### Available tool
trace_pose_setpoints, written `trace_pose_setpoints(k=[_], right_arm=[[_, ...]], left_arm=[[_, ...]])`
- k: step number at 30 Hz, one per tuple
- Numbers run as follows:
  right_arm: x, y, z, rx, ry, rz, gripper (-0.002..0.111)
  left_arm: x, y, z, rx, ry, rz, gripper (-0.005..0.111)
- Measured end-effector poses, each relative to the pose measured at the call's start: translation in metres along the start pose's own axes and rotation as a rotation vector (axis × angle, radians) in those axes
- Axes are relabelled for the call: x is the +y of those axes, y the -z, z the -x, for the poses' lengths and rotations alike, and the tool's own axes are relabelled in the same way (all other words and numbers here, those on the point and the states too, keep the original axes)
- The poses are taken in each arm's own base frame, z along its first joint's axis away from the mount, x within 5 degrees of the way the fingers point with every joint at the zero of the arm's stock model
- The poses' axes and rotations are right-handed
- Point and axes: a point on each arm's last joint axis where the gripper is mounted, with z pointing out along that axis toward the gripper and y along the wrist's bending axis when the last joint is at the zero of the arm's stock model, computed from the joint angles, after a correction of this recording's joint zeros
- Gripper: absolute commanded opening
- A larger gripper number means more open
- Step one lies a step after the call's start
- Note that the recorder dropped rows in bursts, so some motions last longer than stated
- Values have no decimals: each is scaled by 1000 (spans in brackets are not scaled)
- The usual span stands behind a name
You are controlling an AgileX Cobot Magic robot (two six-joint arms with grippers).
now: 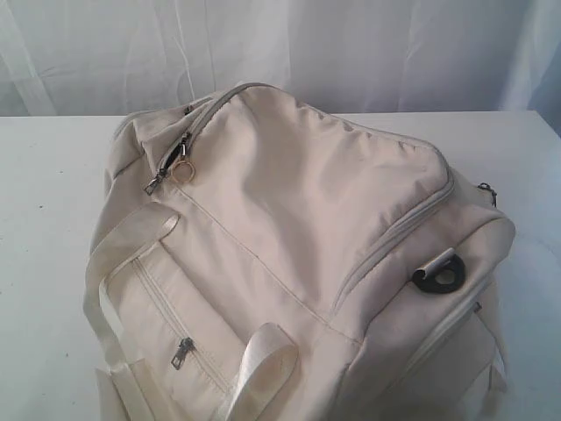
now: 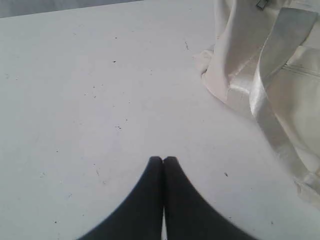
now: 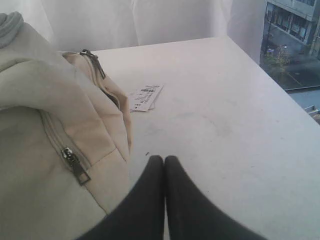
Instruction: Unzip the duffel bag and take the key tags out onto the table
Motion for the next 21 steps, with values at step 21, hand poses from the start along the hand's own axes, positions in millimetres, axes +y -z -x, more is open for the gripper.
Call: trace_pose_setpoints(k=[21], right_arm=[[0,0,0,0,0,0,0]], left_arm=[[-1,1,12,-130,323,-35,0]])
